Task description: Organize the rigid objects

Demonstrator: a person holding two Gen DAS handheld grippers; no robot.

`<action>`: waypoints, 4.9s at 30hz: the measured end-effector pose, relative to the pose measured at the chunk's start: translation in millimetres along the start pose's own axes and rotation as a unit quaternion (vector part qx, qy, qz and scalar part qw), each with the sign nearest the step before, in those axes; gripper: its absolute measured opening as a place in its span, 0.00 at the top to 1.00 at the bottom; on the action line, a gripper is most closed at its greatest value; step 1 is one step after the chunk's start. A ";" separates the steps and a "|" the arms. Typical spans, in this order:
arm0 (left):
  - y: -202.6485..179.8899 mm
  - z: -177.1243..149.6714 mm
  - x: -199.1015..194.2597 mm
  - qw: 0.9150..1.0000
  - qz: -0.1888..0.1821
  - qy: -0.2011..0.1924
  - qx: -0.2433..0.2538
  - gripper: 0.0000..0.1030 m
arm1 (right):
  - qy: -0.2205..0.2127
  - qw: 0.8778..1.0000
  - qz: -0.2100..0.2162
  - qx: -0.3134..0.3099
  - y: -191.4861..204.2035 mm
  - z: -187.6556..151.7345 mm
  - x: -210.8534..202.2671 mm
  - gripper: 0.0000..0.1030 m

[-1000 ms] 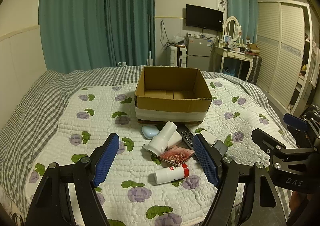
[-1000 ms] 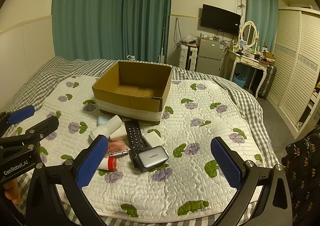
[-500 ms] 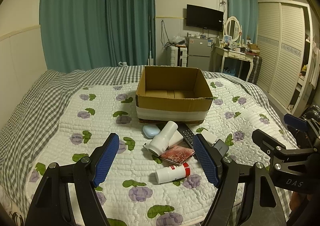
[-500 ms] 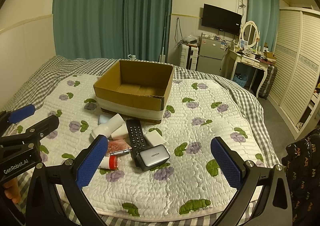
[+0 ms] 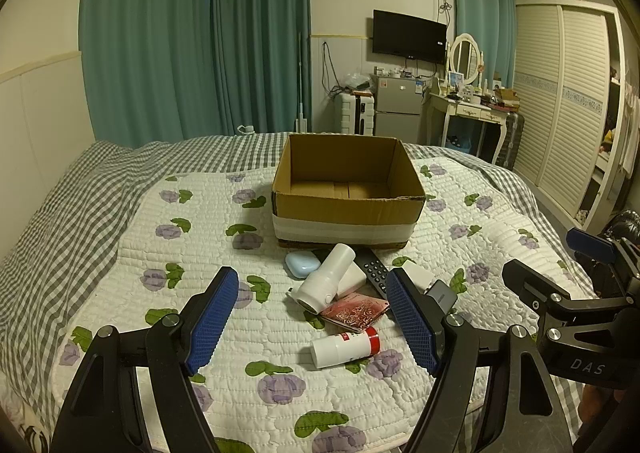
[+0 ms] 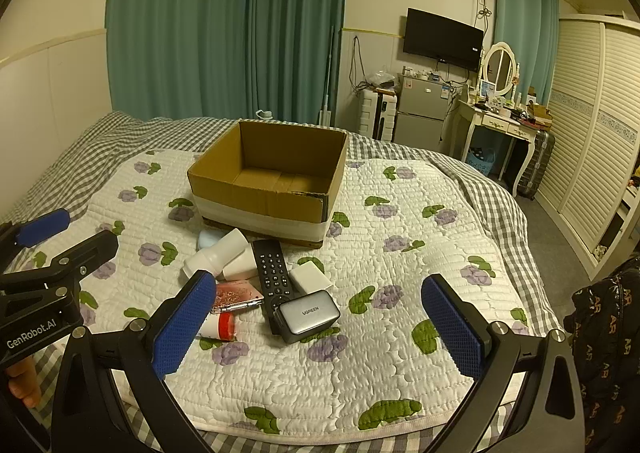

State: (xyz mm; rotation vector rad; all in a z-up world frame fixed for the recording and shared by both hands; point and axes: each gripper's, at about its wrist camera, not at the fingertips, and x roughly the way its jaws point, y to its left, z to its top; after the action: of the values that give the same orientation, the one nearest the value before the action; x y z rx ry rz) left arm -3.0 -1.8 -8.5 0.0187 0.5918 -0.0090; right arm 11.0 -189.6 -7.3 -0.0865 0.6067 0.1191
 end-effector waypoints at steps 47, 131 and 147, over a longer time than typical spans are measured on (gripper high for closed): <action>-29.6 -76.4 153.5 0.976 -0.006 0.218 -0.023 0.23 | 0.155 0.985 0.072 0.016 -31.7 -41.0 128.7 0.01; -1.5 138.8 261.5 0.995 0.007 0.083 0.050 0.24 | 0.059 0.991 0.101 -0.069 -0.9 196.6 254.0 0.27; -27.8 128.7 282.2 0.992 0.014 0.091 0.085 0.21 | 0.053 0.992 0.107 -0.034 -19.9 178.4 298.2 0.09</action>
State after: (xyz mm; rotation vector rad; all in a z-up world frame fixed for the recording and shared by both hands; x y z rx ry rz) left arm 302.6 -33.1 -59.5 0.1959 0.7724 -0.0310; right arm 357.2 -162.9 -31.2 -0.0943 0.7182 0.3448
